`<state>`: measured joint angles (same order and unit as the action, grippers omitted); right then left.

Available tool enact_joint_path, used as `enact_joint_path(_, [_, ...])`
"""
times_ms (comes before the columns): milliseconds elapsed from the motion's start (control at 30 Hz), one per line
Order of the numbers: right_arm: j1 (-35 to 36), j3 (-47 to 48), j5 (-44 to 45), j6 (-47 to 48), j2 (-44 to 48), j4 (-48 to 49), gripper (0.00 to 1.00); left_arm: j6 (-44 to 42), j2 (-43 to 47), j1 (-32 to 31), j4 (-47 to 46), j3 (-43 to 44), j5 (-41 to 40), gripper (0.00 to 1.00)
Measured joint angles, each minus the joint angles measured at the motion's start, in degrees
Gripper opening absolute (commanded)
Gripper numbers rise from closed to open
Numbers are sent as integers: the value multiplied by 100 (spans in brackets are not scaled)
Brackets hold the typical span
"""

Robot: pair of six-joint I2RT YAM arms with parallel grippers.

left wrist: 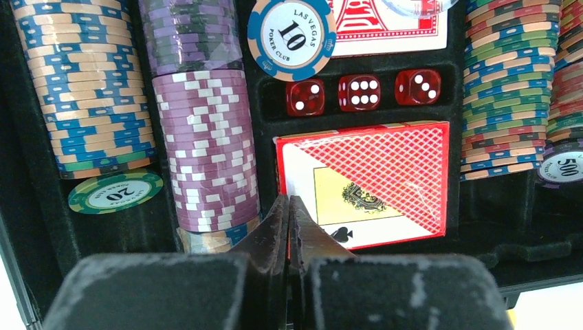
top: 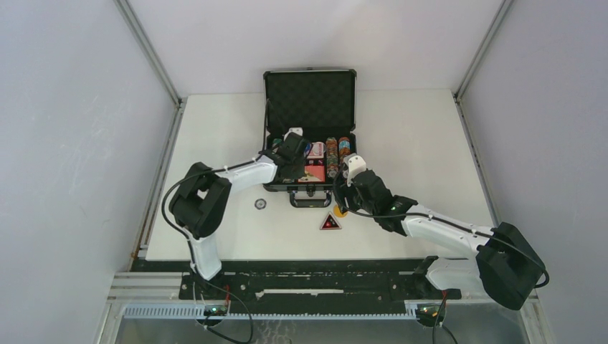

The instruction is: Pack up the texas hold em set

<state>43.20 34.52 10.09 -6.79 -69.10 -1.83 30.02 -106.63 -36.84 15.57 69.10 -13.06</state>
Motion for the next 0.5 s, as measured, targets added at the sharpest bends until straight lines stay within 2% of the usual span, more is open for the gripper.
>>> enact_joint_path(100, [0,0,-7,0,-13,-2,72,-2,0,7,0,0,22,0])
enact_joint_path(167, [0,0,-9,0,-13,0,72,-2,2,9,-2,0,17,6])
enact_joint_path(233, [0,0,-11,0,-13,0,72,-4,33,7,-31,-22,20,25])
enact_joint_path(333, [0,0,-13,0,-13,0,73,-52,295,-4,-238,-264,140,69])
enact_joint_path(400, [0,0,-22,-2,-13,0,77,-46,643,-39,-358,-452,205,93])
enact_joint_path(433, [0,0,-35,-7,-13,0,78,-76,837,-50,-413,-518,229,98])
enact_joint_path(500, [0,0,-63,-31,-13,0,81,-109,1266,-66,-533,-605,262,100])
